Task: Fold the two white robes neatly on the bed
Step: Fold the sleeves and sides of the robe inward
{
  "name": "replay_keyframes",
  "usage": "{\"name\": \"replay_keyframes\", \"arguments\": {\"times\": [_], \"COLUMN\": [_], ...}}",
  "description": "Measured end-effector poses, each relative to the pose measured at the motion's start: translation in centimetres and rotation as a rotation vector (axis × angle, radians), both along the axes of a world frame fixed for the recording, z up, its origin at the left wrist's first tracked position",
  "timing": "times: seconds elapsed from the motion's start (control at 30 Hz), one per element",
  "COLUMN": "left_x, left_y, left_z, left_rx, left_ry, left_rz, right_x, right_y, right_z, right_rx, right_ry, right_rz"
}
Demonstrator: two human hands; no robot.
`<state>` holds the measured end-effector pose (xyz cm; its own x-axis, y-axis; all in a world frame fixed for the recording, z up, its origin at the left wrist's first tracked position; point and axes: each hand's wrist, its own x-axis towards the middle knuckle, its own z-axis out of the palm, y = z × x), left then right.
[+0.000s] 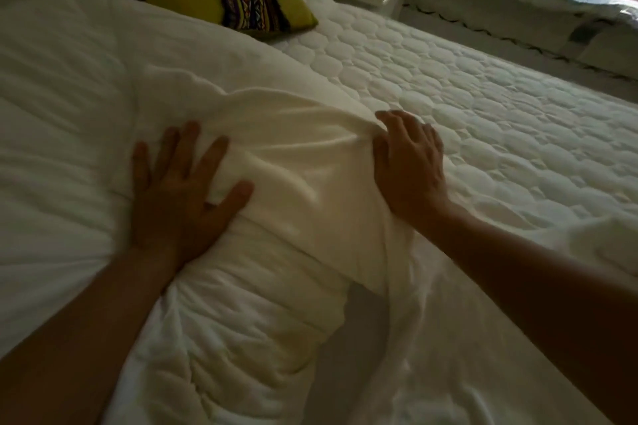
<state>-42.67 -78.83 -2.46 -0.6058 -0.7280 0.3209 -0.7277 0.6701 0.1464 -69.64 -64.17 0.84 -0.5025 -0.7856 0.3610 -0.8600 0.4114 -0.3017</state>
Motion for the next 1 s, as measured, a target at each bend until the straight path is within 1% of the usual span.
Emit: {"name": "replay_keyframes", "arguments": {"times": [0.03,0.1,0.17,0.2,0.23,0.27,0.3,0.33,0.37,0.4,0.43,0.47,0.53,0.57,0.6,0.63,0.67,0.7,0.77,0.8,0.83,0.87,0.9,0.93,0.97,1.0], "left_x": [-0.4,-0.5,0.4,0.8,1.4,2.1,2.9,3.6,4.3,5.1,5.8,6.4,6.9,7.1,7.1,6.9,6.6,6.3,5.0,4.0,2.8,1.5,0.5,-0.1,-0.2,0.1], "left_y": [-0.3,-0.8,-1.1,-1.0,-0.8,-0.6,-0.8,-0.8,-0.7,-0.8,-0.8,-0.7,-0.5,-0.9,-1.0,-1.1,-1.0,-0.6,1.4,2.6,3.7,4.6,4.9,4.7,3.9,3.3], "left_z": [0.5,2.0,4.3,5.6,7.0,8.2,8.9,9.6,10.1,10.3,10.4,10.4,10.5,10.2,9.9,9.4,8.9,8.7,8.6,8.7,8.9,9.4,8.8,8.5,7.7,6.8], "left_rx": [0.077,0.172,0.127,0.124,0.204,0.350,0.510,0.647,0.770,0.869,0.939,0.998,1.074,1.058,1.008,0.933,0.816,0.671,0.310,0.130,-0.022,-0.099,-0.082,0.023,0.167,0.268], "left_ry": [-0.021,-0.016,0.047,0.101,0.169,0.232,0.262,0.258,0.274,0.337,0.444,0.597,0.948,1.103,1.201,1.224,1.150,1.021,0.737,0.626,0.542,0.413,0.264,0.113,-0.048,-0.167], "left_rz": [0.008,0.009,0.090,0.197,0.335,0.465,0.539,0.553,0.524,0.473,0.423,0.395,0.436,0.488,0.529,0.560,0.578,0.579,0.575,0.543,0.446,0.300,0.137,0.014,-0.059,-0.077], "right_x": [1.1,3.6,6.4,7.3,8.0,8.3,8.5,8.5,8.3,8.3,8.3,8.4,8.4,8.5,8.7,8.9,9.1,9.5,10.3,10.7,11.0,11.5,11.8,11.9,11.8,11.4], "right_y": [0.2,-0.7,-3.2,-4.7,-6.3,-8.0,-9.6,-11.0,-12.1,-13.0,-13.8,-14.3,-15.0,-15.2,-15.6,-15.7,-15.8,-15.9,-15.4,-15.0,-14.4,-13.6,-12.3,-11.0,-9.1,-6.9], "right_z": [0.1,1.1,2.8,3.6,4.5,5.3,6.2,6.9,7.5,8.1,8.4,8.6,9.0,9.2,9.3,9.1,8.7,8.0,6.4,5.7,5.1,4.7,4.5,4.2,3.7,2.9], "right_rx": [-0.080,-0.134,-0.077,-0.023,0.032,0.079,0.117,0.153,0.194,0.239,0.272,0.263,0.134,0.060,0.016,0.024,0.065,0.112,0.166,0.164,0.154,0.121,0.074,0.023,0.004,0.023], "right_ry": [-0.016,-0.088,-0.141,-0.140,-0.137,-0.141,-0.160,-0.196,-0.248,-0.291,-0.298,-0.273,-0.224,-0.208,-0.187,-0.157,-0.117,-0.077,-0.048,-0.066,-0.084,-0.086,-0.083,-0.089,-0.109,-0.127], "right_rz": [0.054,0.170,0.230,0.242,0.254,0.272,0.289,0.296,0.296,0.293,0.287,0.278,0.210,0.174,0.156,0.150,0.156,0.164,0.172,0.192,0.214,0.228,0.226,0.219,0.210,0.187]}}
